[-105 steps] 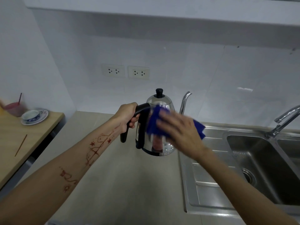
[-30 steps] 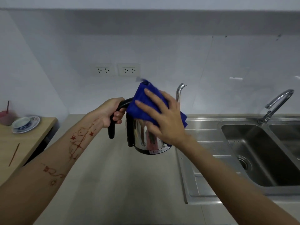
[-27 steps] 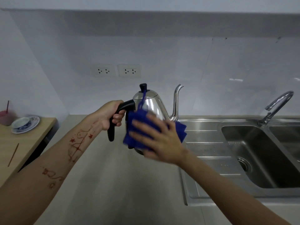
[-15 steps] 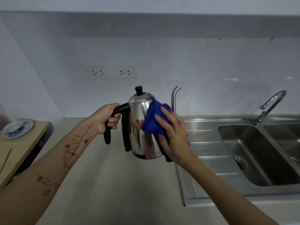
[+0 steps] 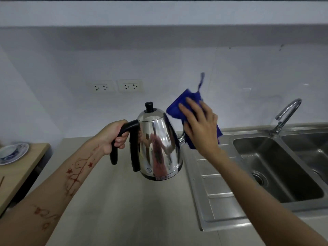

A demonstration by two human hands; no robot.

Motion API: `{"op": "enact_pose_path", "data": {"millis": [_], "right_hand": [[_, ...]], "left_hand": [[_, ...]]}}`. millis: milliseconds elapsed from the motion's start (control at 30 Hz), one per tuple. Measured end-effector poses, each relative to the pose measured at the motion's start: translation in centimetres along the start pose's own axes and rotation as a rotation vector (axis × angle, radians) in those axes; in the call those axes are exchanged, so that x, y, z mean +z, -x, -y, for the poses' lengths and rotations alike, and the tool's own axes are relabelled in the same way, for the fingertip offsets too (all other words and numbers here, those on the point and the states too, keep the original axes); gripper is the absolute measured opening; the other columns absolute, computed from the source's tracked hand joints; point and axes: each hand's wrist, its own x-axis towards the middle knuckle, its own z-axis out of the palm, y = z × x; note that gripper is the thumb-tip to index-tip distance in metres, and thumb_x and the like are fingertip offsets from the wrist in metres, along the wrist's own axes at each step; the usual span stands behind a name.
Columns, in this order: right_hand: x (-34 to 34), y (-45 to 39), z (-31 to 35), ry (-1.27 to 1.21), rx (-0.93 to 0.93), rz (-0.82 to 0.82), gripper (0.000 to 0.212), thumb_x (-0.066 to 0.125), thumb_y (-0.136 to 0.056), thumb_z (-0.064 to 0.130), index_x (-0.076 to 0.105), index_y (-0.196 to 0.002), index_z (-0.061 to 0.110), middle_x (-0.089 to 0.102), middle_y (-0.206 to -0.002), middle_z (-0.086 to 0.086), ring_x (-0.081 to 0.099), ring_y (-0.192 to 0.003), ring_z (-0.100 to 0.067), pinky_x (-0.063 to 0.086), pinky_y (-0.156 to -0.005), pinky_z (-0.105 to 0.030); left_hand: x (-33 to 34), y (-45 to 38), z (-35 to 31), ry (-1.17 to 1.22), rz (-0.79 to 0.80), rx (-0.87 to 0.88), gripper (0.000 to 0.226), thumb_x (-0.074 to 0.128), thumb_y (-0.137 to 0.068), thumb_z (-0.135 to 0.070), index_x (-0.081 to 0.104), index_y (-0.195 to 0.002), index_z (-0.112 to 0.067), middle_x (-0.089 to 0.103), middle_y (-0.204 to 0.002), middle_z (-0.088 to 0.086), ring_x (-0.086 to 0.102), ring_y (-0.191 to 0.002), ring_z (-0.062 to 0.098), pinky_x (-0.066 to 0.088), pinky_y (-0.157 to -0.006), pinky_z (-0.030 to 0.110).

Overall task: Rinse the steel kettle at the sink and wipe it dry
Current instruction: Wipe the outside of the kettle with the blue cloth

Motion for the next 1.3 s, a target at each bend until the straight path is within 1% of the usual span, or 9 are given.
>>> {"op": "enact_pose_path", "data": {"millis": [267, 433, 633, 767, 833, 967, 1100, 1167, 1300], "right_hand": [[0.1, -0.8, -1.5, 0.246, -0.358, 0.255, 0.039, 0.065, -0.081, 0.025, 0.062, -0.119, 0.024, 0.054, -0.141, -0.002, 0.034, -0.129, -0.032, 0.047, -0.077, -0.043], [0.2, -0.6, -0.6, 0.168, 0.002, 0.285, 0.043, 0.071, -0.082, 0.021, 0.059, -0.123, 0.024, 0.038, -0.146, -0.010, 0.035, -0.128, -0.041, 0.051, -0.076, -0.052], [0.0, 3.1, -1.4, 0.191, -0.293, 0.437, 0.046, 0.075, -0.072, 0.018, 0.061, -0.116, 0.025, 0.037, -0.141, -0.005, 0.036, -0.125, -0.036, 0.050, -0.079, -0.052], [1.1, 6.2, -3.6, 0.085, -0.210, 0.591, 0.036, 0.073, -0.078, 0.014, 0.066, -0.113, 0.021, 0.032, -0.144, -0.009, 0.033, -0.124, -0.035, 0.052, -0.086, -0.053], [1.2, 7.0, -4.0, -0.059, -0.025, 0.543, 0.030, 0.066, -0.087, 0.010, 0.066, -0.115, 0.020, 0.038, -0.141, -0.009, 0.038, -0.123, -0.032, 0.049, -0.095, -0.042], [-0.3, 5.1, -0.9, -0.434, 0.454, 0.131, 0.031, 0.059, -0.092, 0.008, 0.061, -0.118, 0.026, 0.039, -0.140, -0.005, 0.042, -0.128, -0.021, 0.037, -0.105, -0.016], [0.7, 5.1, 3.0, -0.468, 0.298, 0.144, 0.038, 0.053, -0.097, 0.037, 0.051, -0.135, 0.036, 0.015, -0.160, 0.002, 0.023, -0.144, -0.008, 0.024, -0.119, -0.023], [1.5, 6.1, 3.8, -0.344, 0.234, 0.121, 0.040, 0.045, -0.097, 0.048, 0.043, -0.137, 0.044, 0.025, -0.157, 0.004, 0.031, -0.141, -0.006, 0.030, -0.118, -0.035], [1.3, 6.7, 4.9, -0.334, 0.272, 0.107, 0.037, 0.045, -0.103, 0.031, 0.044, -0.138, 0.038, 0.037, -0.149, 0.004, 0.040, -0.132, 0.000, 0.034, -0.111, -0.024]], "left_hand": [[1.0, 0.2, 0.5, 0.004, -0.030, 0.007, 0.052, 0.033, -0.093, -0.020, 0.039, -0.042, -0.017, 0.027, -0.036, -0.002, 0.021, -0.031, 0.013, 0.027, -0.044, 0.029], [1.9, 0.3, 0.0, -0.013, -0.072, 0.036, 0.046, 0.034, -0.092, -0.019, 0.039, -0.046, -0.015, 0.029, -0.038, -0.001, 0.022, -0.033, 0.014, 0.027, -0.047, 0.031], [2.0, 0.6, 1.1, 0.005, -0.192, 0.017, 0.039, 0.038, -0.090, -0.018, 0.043, -0.052, -0.012, 0.033, -0.038, -0.001, 0.024, -0.033, 0.013, 0.026, -0.044, 0.028], [1.6, 0.8, 2.1, 0.156, -0.213, -0.013, 0.042, 0.036, -0.094, -0.019, 0.043, -0.053, -0.014, 0.034, -0.036, -0.003, 0.026, -0.030, 0.011, 0.028, -0.039, 0.023], [1.2, 0.9, 1.5, 0.172, -0.208, 0.012, 0.043, 0.036, -0.095, -0.019, 0.042, -0.052, -0.015, 0.034, -0.036, -0.003, 0.025, -0.029, 0.011, 0.027, -0.038, 0.023], [1.4, 1.0, 0.4, 0.132, -0.187, 0.048, 0.043, 0.036, -0.093, -0.019, 0.042, -0.051, -0.014, 0.033, -0.035, -0.003, 0.024, -0.030, 0.011, 0.027, -0.041, 0.025], [2.1, 1.2, 0.6, 0.101, -0.138, 0.050, 0.044, 0.036, -0.093, -0.019, 0.040, -0.049, -0.013, 0.031, -0.036, -0.001, 0.023, -0.030, 0.013, 0.026, -0.046, 0.029], [2.3, 1.3, 0.5, 0.073, -0.125, 0.062, 0.044, 0.036, -0.092, -0.019, 0.040, -0.049, -0.012, 0.030, -0.036, 0.000, 0.023, -0.031, 0.013, 0.027, -0.046, 0.030], [2.1, 1.3, 0.2, 0.052, -0.149, 0.064, 0.044, 0.036, -0.093, -0.019, 0.041, -0.049, -0.013, 0.030, -0.037, -0.001, 0.023, -0.031, 0.013, 0.027, -0.046, 0.030]]}}
